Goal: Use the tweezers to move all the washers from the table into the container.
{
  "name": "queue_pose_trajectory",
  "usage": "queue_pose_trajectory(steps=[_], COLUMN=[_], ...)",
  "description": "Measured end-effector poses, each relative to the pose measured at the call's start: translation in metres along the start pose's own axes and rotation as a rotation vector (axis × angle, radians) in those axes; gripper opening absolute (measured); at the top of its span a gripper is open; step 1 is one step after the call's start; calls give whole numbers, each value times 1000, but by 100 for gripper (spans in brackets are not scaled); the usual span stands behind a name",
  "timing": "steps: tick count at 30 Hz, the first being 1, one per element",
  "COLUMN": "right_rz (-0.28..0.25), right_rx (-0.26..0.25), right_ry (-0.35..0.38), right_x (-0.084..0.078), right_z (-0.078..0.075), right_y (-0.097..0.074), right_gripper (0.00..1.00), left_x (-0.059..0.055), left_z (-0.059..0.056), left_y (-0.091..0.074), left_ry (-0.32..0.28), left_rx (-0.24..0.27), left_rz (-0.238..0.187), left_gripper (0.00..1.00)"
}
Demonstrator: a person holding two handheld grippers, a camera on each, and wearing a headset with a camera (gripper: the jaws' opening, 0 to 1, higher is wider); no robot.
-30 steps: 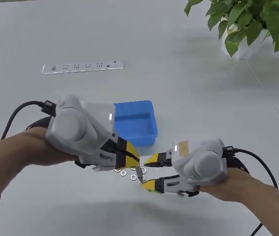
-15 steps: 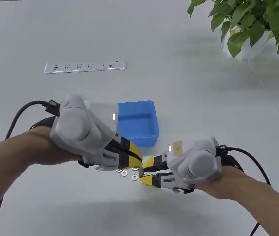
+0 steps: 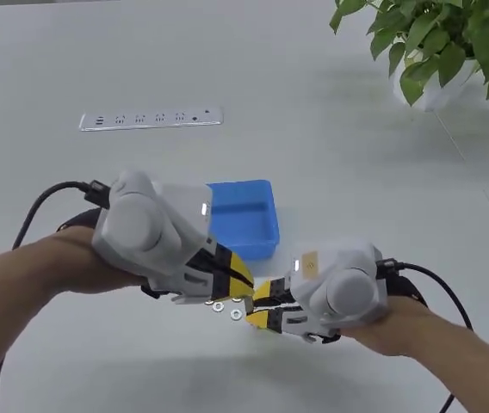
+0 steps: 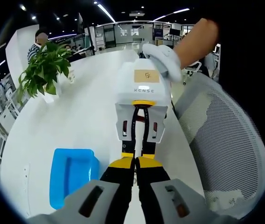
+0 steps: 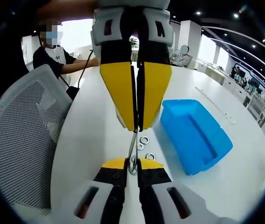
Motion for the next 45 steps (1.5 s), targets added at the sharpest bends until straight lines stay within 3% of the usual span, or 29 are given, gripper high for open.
queue_pose_trajectory(steps=[13,20,29,39,45], right_rz=[-2,5,4,-4,-5], right_rx=[-7,-12,-24,-35,-45], right_ry=[13,11,17,35,35], right_x=[0,-1,1,6,11], right_z=[2,2,3,1,-1], right_y=[-2,-3,-10,-22,-30], right_gripper=[8,9,9,9,9], left_x=[-1,3,-2,-16,-26], left_z=[-2,-3,-6,-14,-16], left_y=[-2,-9,-25,-43,-52], left_ry=[-1,-17,-97,-237,-284], left_rx=[9,23,66,137,183], left_rz=[-4,-46,-136,-246,-292], left_gripper=[6,9,21,36,42])
Point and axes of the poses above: the centre of the closed fingertips' face, and the gripper's own axes: y roughly forward along the fingers, z roughly to its left, x roughly out of its top, the point moved 9 cm from there along -y, roughly backward along the fingers, and after that the axes turned 6 degrees about -y, right-handed, at the moved point
